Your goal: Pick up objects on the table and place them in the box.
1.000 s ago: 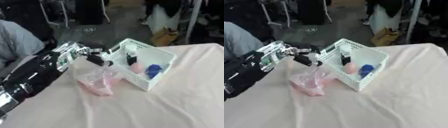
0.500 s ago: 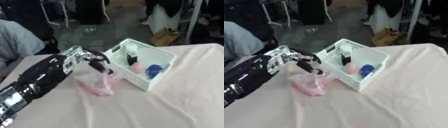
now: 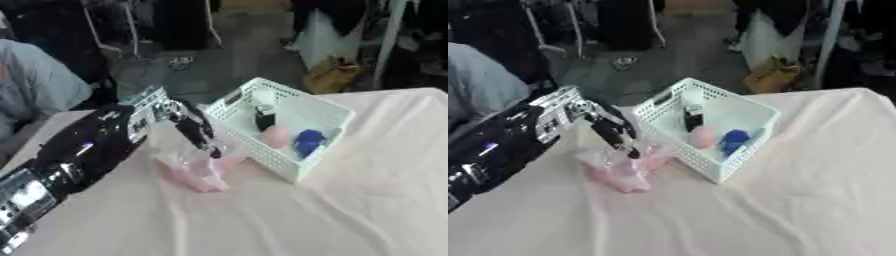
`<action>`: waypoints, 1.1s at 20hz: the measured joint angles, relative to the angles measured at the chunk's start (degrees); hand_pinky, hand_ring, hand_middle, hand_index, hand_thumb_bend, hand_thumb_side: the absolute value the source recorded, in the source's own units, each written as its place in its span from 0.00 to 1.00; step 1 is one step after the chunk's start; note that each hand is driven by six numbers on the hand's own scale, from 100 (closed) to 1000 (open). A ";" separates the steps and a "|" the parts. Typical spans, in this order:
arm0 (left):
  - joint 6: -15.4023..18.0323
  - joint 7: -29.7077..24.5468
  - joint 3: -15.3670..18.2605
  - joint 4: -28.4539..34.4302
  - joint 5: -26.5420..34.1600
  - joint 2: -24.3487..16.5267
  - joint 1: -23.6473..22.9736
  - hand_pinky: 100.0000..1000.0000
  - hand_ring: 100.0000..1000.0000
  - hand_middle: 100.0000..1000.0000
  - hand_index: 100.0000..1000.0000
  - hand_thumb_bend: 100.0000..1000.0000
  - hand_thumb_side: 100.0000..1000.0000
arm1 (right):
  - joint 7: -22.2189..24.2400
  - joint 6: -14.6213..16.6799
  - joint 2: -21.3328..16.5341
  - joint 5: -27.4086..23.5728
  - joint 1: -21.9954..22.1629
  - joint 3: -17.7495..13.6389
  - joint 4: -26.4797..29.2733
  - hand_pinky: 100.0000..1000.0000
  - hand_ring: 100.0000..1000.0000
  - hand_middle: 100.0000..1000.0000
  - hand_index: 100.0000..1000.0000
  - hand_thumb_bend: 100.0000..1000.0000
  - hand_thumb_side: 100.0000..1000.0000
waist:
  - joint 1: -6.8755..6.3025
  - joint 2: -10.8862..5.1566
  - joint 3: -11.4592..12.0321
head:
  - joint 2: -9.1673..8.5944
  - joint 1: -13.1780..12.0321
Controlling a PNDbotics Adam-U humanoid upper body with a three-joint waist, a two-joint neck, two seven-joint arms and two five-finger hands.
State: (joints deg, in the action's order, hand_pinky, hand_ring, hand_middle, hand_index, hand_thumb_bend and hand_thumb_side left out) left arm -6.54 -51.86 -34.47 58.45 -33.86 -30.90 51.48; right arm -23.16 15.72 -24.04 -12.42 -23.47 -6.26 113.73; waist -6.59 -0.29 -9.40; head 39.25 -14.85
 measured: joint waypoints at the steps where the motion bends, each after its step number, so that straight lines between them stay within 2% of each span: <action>1: -0.18 -0.03 -0.06 -0.25 -0.01 0.00 0.00 1.00 1.00 1.00 1.00 0.64 0.73 | 0.02 -0.02 0.00 -0.02 0.00 0.00 0.00 0.81 0.87 0.73 0.73 0.00 0.70 | 0.00 0.00 0.00 | 0.03 -0.03; 3: -0.53 -0.05 -0.11 -0.62 -0.01 0.00 0.00 1.00 1.00 1.00 1.00 0.64 0.76 | 0.05 -0.04 0.00 -0.06 0.00 0.05 0.00 0.81 0.87 0.73 0.73 0.00 0.70 | 0.00 0.00 0.00 | 0.16 -0.04; 4: -0.64 -0.08 -0.10 -0.72 -0.02 0.00 0.00 1.00 1.00 1.00 1.00 0.66 0.82 | 0.06 -0.05 0.00 -0.07 0.00 0.11 0.00 0.81 0.87 0.73 0.73 0.00 0.70 | 0.00 0.00 0.01 | 0.18 -0.05; 10: -2.85 -0.06 0.95 0.18 0.12 0.00 0.00 1.00 1.00 1.00 1.00 0.65 0.78 | 0.29 -0.27 0.00 -0.07 0.01 0.27 0.00 0.81 0.87 0.73 0.73 0.00 0.70 | 0.00 0.00 0.15 | 0.37 -0.33; 16: -5.27 2.51 2.38 0.40 0.61 0.40 -0.19 1.00 1.00 1.00 1.00 0.57 0.82 | 0.35 -0.33 0.01 -0.07 -0.13 0.27 0.00 0.81 0.87 0.73 0.72 0.00 0.70 | 0.00 0.00 0.01 | 0.36 -0.53; 22: -5.71 5.14 2.52 -1.82 1.18 2.54 -0.95 1.00 1.00 1.00 1.00 0.62 0.77 | 0.43 -0.42 0.07 -0.07 -0.22 0.28 0.00 0.81 0.87 0.73 0.72 0.00 0.70 | 0.00 0.00 -0.12 | 0.35 -0.69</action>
State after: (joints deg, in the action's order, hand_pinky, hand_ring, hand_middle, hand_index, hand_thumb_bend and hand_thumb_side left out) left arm -12.25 -46.72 -31.96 56.63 -32.68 -28.36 50.52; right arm -22.72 15.30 -23.98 -12.50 -23.69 -5.99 113.73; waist -6.59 -0.29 -9.52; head 39.60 -15.54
